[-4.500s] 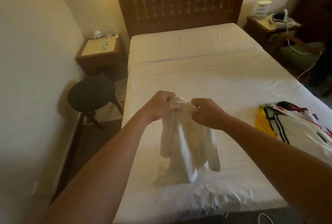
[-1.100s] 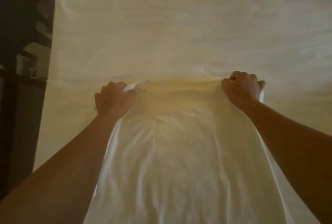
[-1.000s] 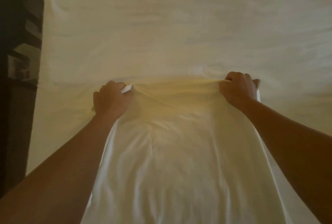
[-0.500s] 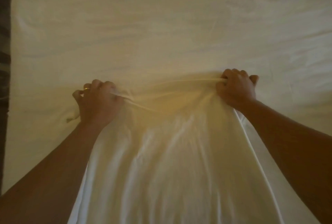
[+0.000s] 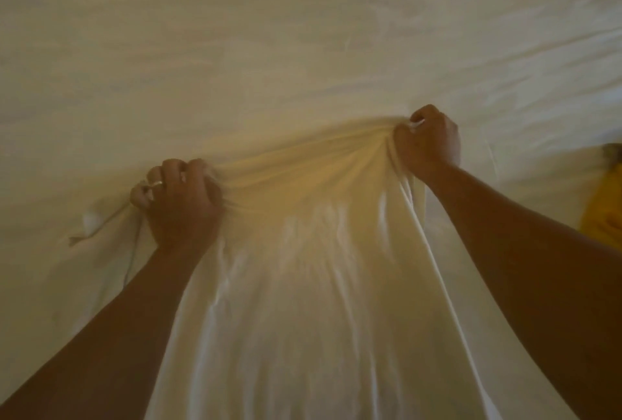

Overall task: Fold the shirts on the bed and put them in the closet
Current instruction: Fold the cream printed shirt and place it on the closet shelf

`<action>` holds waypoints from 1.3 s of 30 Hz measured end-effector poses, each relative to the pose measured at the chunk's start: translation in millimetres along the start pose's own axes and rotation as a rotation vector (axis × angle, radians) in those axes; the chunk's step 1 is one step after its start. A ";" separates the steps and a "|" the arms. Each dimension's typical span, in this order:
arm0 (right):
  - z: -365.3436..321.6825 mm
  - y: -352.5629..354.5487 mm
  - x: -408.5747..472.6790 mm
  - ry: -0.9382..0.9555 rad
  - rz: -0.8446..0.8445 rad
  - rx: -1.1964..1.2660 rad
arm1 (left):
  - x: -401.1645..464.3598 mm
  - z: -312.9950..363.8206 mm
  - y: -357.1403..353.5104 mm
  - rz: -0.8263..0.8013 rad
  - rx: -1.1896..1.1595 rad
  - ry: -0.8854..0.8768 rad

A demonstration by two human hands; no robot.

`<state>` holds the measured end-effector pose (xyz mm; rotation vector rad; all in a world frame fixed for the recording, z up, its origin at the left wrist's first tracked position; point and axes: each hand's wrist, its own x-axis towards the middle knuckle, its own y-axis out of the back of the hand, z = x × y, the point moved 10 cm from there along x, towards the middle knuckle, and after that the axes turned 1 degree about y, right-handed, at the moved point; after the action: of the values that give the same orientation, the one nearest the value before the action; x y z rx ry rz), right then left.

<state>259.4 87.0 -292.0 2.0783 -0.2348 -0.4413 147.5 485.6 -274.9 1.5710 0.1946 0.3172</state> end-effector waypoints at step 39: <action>218.1 32.7 -236.5 -0.384 -0.517 0.277 | -365.8 185.7 9.9 -0.511 -0.109 -0.473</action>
<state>-44.4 -21.2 -315.8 2.3042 0.0277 -1.1816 -139.4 192.8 -294.7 1.3894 0.1971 -0.4342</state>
